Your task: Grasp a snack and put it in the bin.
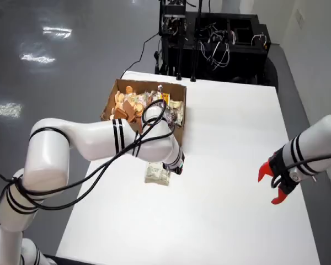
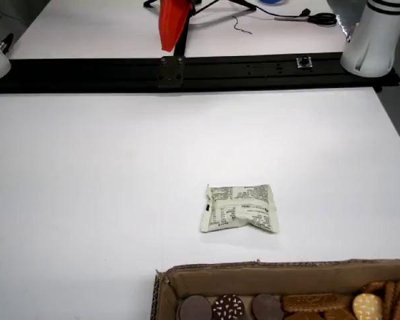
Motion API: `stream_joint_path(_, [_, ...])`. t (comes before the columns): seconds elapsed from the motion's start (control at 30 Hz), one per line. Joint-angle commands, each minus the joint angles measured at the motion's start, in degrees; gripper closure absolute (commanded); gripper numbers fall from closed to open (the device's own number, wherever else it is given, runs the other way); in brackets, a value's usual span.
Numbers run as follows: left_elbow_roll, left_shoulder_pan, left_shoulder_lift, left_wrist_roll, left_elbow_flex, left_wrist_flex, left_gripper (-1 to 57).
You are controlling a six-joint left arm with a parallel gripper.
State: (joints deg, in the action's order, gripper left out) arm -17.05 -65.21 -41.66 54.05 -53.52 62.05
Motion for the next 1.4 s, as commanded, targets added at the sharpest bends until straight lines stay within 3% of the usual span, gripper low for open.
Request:
stream_joint_path(0.03, [0.0, 0.1, 0.0, 0.0, 0.0, 0.6, 53.2])
stream_joint_path(0.8, [0.0, 0.1, 0.0, 0.5, 0.0, 0.4, 50.0])
stream_joint_path(1.03, [0.0, 0.4, 0.0, 3.3, 0.0, 0.4, 41.1])
stream_joint_path(1.4, [-0.4, 2.6, 0.4, 7.2, -1.7, 1.0, 21.2])
